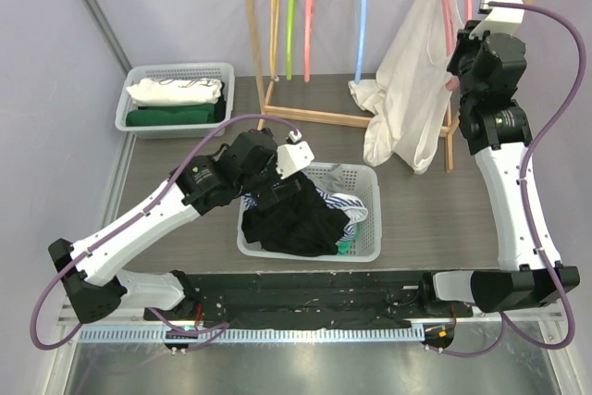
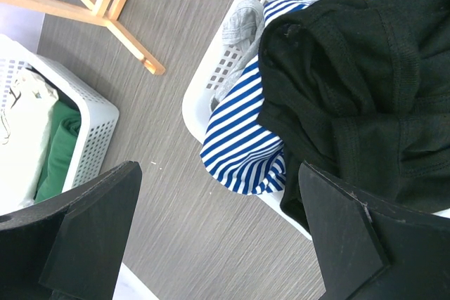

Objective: Remove the tank top from the hanger
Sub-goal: Pick up the hanger from the clothesline.

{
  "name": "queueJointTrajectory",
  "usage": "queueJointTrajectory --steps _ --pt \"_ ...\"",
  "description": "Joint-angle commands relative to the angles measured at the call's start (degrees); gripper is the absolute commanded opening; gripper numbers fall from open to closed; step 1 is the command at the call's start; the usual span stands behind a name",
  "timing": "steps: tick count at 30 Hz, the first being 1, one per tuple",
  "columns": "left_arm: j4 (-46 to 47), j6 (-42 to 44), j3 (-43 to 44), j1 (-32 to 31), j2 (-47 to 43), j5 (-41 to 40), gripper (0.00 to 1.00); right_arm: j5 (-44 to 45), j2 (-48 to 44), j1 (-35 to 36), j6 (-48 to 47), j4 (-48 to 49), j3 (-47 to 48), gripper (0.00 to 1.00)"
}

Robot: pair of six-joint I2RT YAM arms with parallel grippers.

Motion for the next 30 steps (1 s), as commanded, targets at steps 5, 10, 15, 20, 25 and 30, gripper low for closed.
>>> queueJointTrajectory --steps 5,10,15,20,25,30 --pt "2.5 0.4 -0.1 0.2 -0.4 -0.7 0.99 3.9 -7.1 0.1 -1.4 23.1 1.2 0.01" --pt "2.6 0.2 -0.3 0.2 -0.6 -0.6 0.99 2.8 -6.8 0.1 0.8 21.2 3.9 0.01" --pt "2.8 0.2 -0.9 0.3 -1.0 -0.6 0.99 -1.6 -3.1 0.1 5.4 5.3 9.1 0.16" --pt "2.9 0.5 -1.6 0.3 -1.4 -0.7 0.99 -0.3 3.8 0.2 10.4 -14.1 23.5 0.53" --pt "2.8 0.2 -1.7 0.2 -1.7 -0.3 0.99 2.2 8.5 0.1 12.1 -19.2 30.0 0.62" --pt "2.1 0.1 -1.5 0.2 -2.1 0.0 0.99 2.0 13.7 0.1 11.7 -22.1 37.4 0.64"
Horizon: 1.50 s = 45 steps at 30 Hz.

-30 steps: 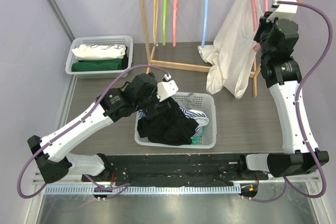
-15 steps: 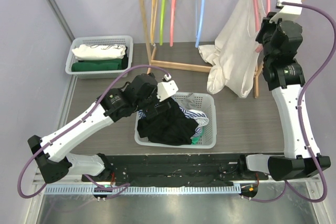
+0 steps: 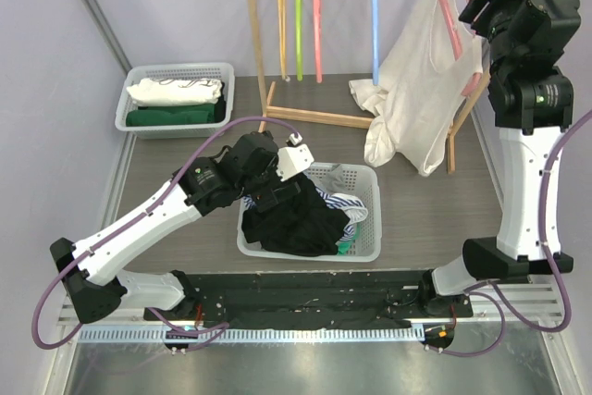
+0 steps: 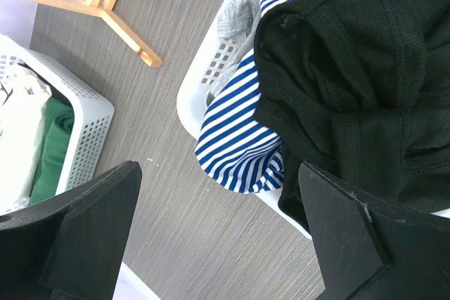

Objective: Remove the tank top from the hanger
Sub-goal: Pick up the hanger from the clothesline.

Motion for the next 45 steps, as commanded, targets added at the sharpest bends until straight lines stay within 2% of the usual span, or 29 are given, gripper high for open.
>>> queueJointTrajectory --steps 1,8,17,19,20,23,30,33,34,36,38,45 --pt "1.7 0.1 0.2 0.2 -2.1 0.0 0.99 1.0 5.1 0.1 1.1 -4.0 5.0 0.65" --pt "1.7 0.1 0.2 0.3 -1.7 0.1 0.99 3.1 9.0 -0.3 -0.9 -4.5 6.1 0.66" --pt "1.8 -0.3 0.6 0.3 -0.7 0.4 0.99 3.6 8.3 -0.3 -2.3 -1.6 3.9 0.64" --pt "1.7 -0.4 0.7 0.3 -0.7 0.4 0.99 3.1 8.3 -0.3 -2.0 -1.7 3.5 0.61" --pt "1.7 -0.4 0.8 0.3 -0.7 0.4 0.99 2.9 8.4 -0.3 -2.0 -1.8 3.3 0.55" --pt "1.4 -0.3 0.8 0.4 -0.9 0.3 0.99 2.6 8.7 -0.3 -2.0 -2.1 2.8 0.47" --pt "0.7 -0.4 2.0 0.3 -0.9 0.5 0.99 1.9 9.4 -0.3 -1.5 -2.9 1.8 0.43" --pt "0.7 -0.3 2.2 0.3 -0.8 0.5 0.98 1.3 9.7 -0.3 -1.4 -2.9 2.3 0.26" --pt "0.6 -0.4 2.2 0.3 -0.8 0.5 0.98 1.0 9.8 -0.3 -1.2 -2.8 2.5 0.14" --pt "0.6 -0.4 2.2 0.3 -0.9 0.5 0.98 0.6 10.1 -0.3 -1.4 -1.9 2.5 0.03" --pt "0.6 -0.4 2.3 0.3 -0.9 0.4 0.98 -0.2 9.0 -0.3 -1.9 0.3 -0.2 0.01" --pt "0.6 -0.1 2.2 0.3 -1.0 0.0 0.98 -1.8 1.2 -0.3 -4.5 21.6 -16.0 0.01"
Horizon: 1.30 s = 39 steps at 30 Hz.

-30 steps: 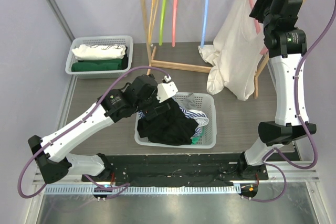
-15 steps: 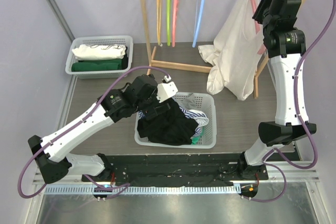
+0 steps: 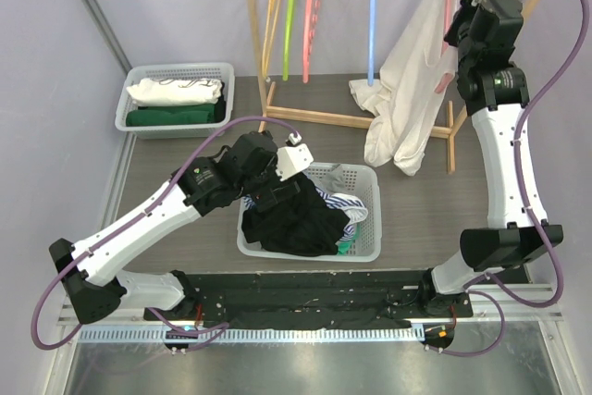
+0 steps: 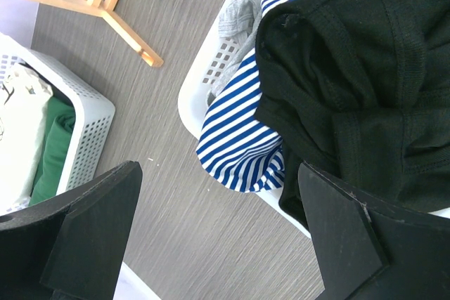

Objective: Remove the tank top from the hanger
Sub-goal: Pick up the hanger from the clothesline.

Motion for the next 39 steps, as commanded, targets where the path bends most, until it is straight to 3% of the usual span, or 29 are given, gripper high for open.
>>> queueJointTrajectory --steps 1,6,13,22,28,36,39 --pt "0.7 0.1 2.1 0.3 -0.9 0.0 0.98 -2.8 -5.9 -0.1 -2.7 16.2 -7.5 0.01" --pt "1.0 0.2 1.9 0.3 -0.6 -0.6 0.98 -3.9 -9.7 0.0 -4.6 29.0 -12.7 0.01" --pt "1.1 0.1 1.8 0.7 -1.0 -0.6 0.98 -3.9 -8.9 -0.1 -6.5 29.1 -9.0 0.01" --pt "1.7 0.1 0.4 1.2 -1.8 -0.2 0.98 -4.1 -15.0 -0.2 -5.3 31.9 -16.4 0.01" --pt "1.9 0.0 0.1 1.3 -2.1 -0.1 0.98 -6.9 -12.5 -0.3 0.1 22.9 -2.7 0.01" --pt "1.9 -0.1 -0.6 1.6 -3.0 0.0 0.98 -7.3 -6.9 -0.3 2.6 18.5 4.8 0.01" --pt "1.9 -0.2 -0.8 1.9 -3.5 0.1 0.98 -8.0 -3.7 -0.4 5.2 12.5 10.7 0.01"
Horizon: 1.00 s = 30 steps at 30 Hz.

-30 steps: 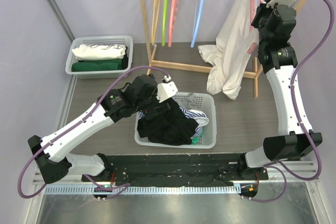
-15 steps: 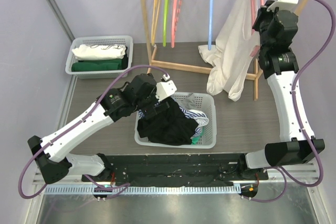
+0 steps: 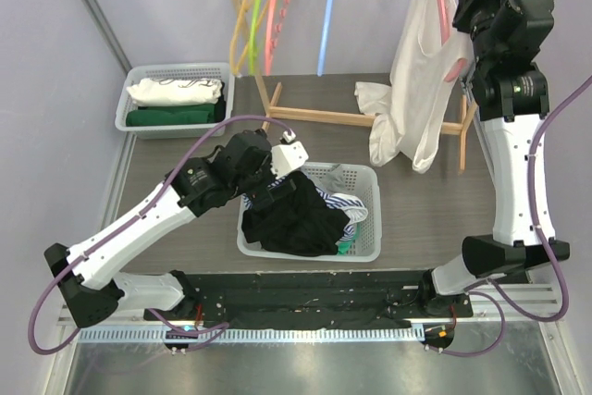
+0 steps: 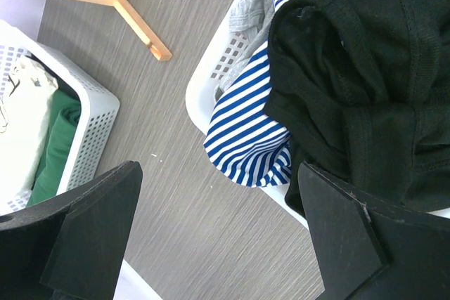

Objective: Remove the tank top from the hanger
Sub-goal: Pick up the hanger from the clothesline.

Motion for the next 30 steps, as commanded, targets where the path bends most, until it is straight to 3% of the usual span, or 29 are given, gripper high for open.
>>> queueJointTrajectory --steps 1,6,14,22,30 --pt "1.8 -0.2 -0.3 0.6 -2.0 0.1 0.98 -1.0 1.9 -0.3 4.9 6.1 11.9 0.01" --pt "2.1 -0.2 -0.6 0.6 -2.0 0.4 0.98 -0.2 2.6 -0.3 7.6 -7.9 12.5 0.01" --pt "1.3 -0.7 0.8 0.7 -1.5 1.8 0.98 -2.8 0.1 -0.3 7.4 -19.9 7.5 0.01" --pt "1.1 -0.9 1.4 0.6 -1.0 2.5 0.98 -3.6 -4.8 -0.3 6.7 -21.6 7.5 0.01" --pt "0.8 -0.9 1.3 0.7 -1.5 2.1 0.98 -7.9 1.2 -0.3 9.6 -21.5 16.4 0.01"
